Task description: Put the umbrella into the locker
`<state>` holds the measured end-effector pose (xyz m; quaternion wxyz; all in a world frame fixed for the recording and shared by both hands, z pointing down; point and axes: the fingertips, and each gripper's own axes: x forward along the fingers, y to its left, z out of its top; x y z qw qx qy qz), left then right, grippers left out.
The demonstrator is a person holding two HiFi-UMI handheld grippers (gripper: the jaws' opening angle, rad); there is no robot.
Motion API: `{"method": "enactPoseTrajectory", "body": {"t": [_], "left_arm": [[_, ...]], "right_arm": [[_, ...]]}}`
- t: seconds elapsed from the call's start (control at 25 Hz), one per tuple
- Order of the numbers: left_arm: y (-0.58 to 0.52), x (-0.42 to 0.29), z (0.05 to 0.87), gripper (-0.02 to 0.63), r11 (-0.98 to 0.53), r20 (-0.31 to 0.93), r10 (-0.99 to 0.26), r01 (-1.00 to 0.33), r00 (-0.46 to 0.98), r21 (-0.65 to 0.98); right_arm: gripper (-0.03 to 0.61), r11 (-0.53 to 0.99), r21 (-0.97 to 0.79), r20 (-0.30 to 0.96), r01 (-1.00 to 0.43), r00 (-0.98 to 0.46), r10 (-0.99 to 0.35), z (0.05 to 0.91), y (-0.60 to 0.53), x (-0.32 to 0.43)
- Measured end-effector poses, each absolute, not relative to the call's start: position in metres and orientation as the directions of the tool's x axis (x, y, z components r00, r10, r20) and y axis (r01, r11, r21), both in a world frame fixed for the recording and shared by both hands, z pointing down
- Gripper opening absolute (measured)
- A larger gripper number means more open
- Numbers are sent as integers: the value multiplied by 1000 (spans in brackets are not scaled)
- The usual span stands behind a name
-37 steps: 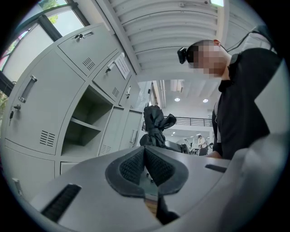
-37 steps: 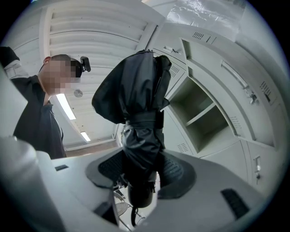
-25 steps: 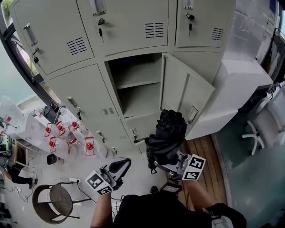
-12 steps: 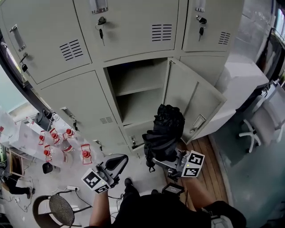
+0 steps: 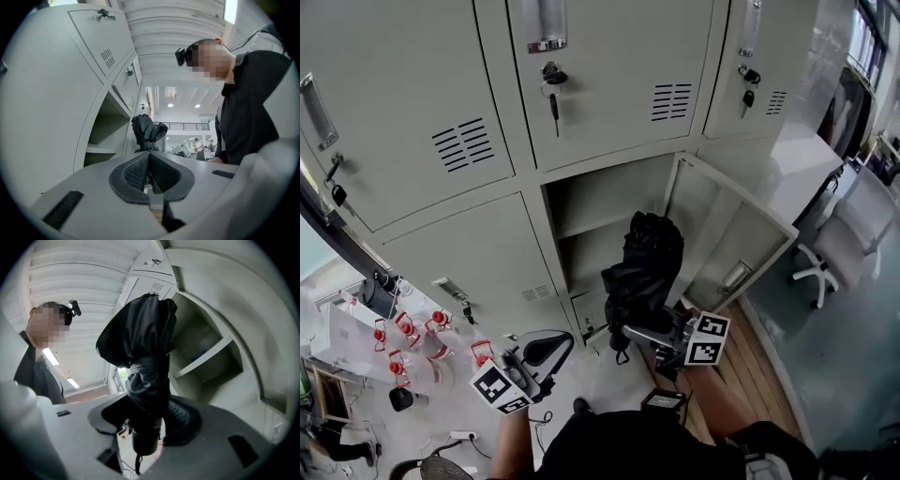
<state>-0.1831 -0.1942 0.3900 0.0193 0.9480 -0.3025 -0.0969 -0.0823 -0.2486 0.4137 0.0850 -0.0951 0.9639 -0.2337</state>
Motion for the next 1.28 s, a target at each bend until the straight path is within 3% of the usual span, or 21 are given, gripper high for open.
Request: {"method": "enactPoseTrajectory", "body": {"t": [0.24,0.8,1.28], "left_arm": [[-216,-203,378,15,-854,-173,-519,-514,837,74],[-239,-182,370,15,-830,-181,-554,-555,813,47],[-227,-160,366,15,-857,-164,-511,-515,844,22]], "right_arm": [[215,846,-496,-106,-196,-953,-282,405,-284,-96],[215,817,-558,-19,-149,-981,-192,401,-336,-113],[215,774,-596,62,-212,-974,-219,395,-367,-130]]}}
